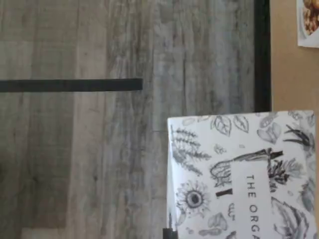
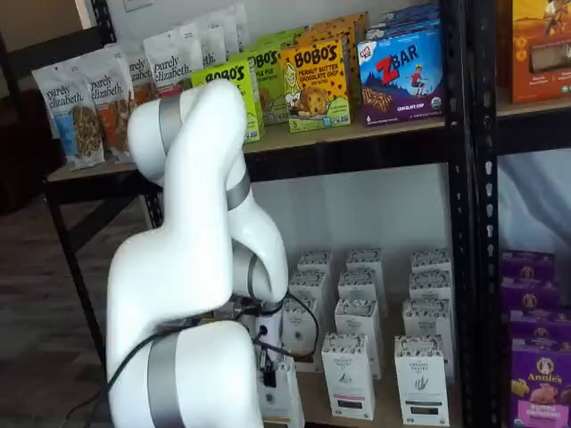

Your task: Pick up the white box with a yellow strip in the middle, on the bottom shelf, the fourth box from the left

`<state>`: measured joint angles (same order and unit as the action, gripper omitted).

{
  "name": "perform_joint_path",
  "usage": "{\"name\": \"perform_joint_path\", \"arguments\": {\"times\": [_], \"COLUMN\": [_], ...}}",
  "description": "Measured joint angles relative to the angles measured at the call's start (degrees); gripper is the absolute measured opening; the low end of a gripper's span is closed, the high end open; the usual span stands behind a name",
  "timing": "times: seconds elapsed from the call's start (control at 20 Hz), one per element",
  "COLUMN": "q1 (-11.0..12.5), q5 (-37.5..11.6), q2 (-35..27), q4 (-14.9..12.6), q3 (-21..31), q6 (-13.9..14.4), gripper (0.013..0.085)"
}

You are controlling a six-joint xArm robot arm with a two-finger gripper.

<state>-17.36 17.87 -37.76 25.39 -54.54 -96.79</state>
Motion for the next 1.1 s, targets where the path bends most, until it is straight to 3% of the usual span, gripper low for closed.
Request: {"name": "perform_joint_path", "arguments": {"times": [0.55, 0.9, 1.1], "q1": [-2.68, -4.33, -4.94], "q5": [-1.93, -1.13, -0.57], "q2": [11.65, 19.67, 23.61], "q4": [6.62, 6.84, 5.00], "q3": [13.16, 19.87, 22.75], "q6": [-3.94, -2.28, 0.25], "gripper": [0.0490, 0.0490, 0.0490]}}
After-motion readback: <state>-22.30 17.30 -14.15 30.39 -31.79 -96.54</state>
